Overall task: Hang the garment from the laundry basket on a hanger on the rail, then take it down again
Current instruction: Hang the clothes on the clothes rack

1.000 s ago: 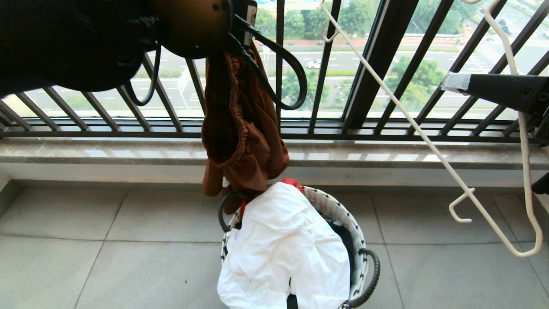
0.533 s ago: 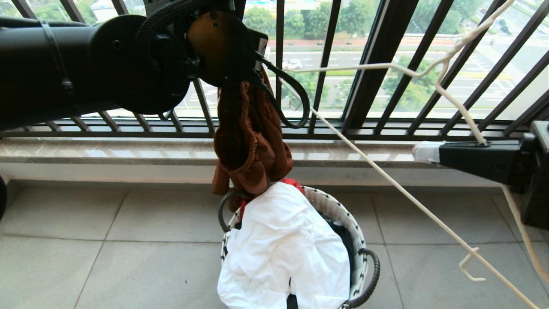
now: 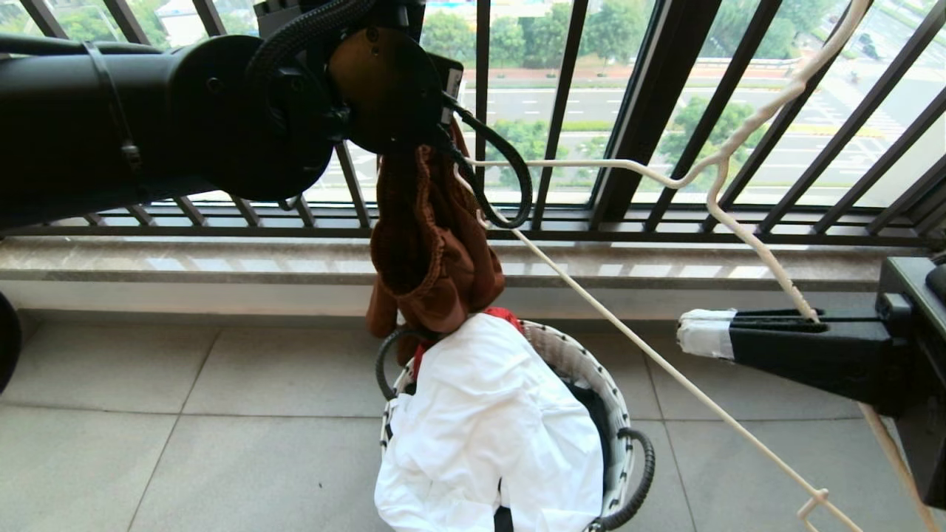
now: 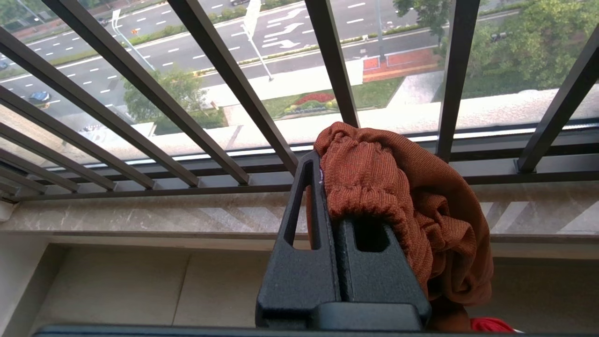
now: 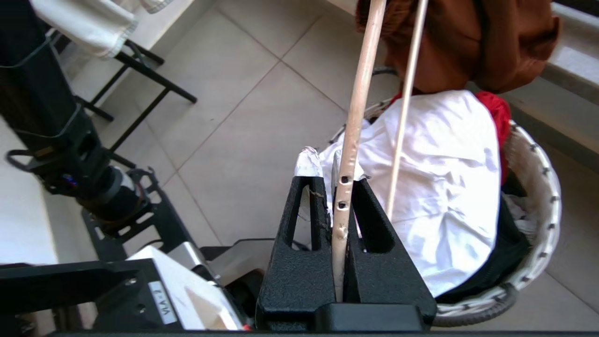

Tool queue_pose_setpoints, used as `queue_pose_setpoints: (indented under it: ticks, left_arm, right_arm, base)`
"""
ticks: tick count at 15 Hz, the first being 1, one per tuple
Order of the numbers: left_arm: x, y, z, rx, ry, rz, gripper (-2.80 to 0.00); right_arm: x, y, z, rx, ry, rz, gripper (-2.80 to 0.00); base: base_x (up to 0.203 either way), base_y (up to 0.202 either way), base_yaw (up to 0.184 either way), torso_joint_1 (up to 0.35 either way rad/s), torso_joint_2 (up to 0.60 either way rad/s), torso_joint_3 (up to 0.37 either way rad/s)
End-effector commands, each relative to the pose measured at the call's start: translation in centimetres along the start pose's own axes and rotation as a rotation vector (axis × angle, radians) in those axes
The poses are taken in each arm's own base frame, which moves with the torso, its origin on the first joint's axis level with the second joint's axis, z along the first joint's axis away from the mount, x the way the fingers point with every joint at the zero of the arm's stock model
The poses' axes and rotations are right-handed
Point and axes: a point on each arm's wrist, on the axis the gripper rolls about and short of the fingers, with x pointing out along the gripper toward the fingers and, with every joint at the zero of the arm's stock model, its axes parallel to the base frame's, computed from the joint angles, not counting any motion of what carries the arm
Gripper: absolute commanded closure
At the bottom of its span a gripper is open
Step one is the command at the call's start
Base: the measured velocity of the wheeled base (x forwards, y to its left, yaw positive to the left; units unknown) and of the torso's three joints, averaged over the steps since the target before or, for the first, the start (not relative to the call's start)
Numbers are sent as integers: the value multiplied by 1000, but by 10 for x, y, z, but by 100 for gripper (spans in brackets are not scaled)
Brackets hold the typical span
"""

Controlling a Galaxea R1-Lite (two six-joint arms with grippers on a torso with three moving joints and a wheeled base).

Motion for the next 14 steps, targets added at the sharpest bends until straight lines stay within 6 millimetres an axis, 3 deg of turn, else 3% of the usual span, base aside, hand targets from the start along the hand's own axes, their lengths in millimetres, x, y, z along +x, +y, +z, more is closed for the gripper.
queue_pose_setpoints:
  ticks: [1,5,10,14]
  left_arm:
    - [-1,1,1,-3,-1,5,0]
    - [-4,7,7,-16,-11,9,0]
    - [-1,2,2,-18,-3,6,0]
    - [2,-1,-2,-26,3,6,0]
  right_arm:
    - [11,9,-4,33,29,54,0]
    - [36,11,-4,110,-37,66,0]
    - [29,20,-3,119,-46,121,0]
    - [38,28,-8,153,-10,156,0]
  base:
    - [0,0,0,0,0,0]
    - [0,0,0,0,0,0]
    - [0,0,0,0,0,0]
    - [0,0,0,0,0,0]
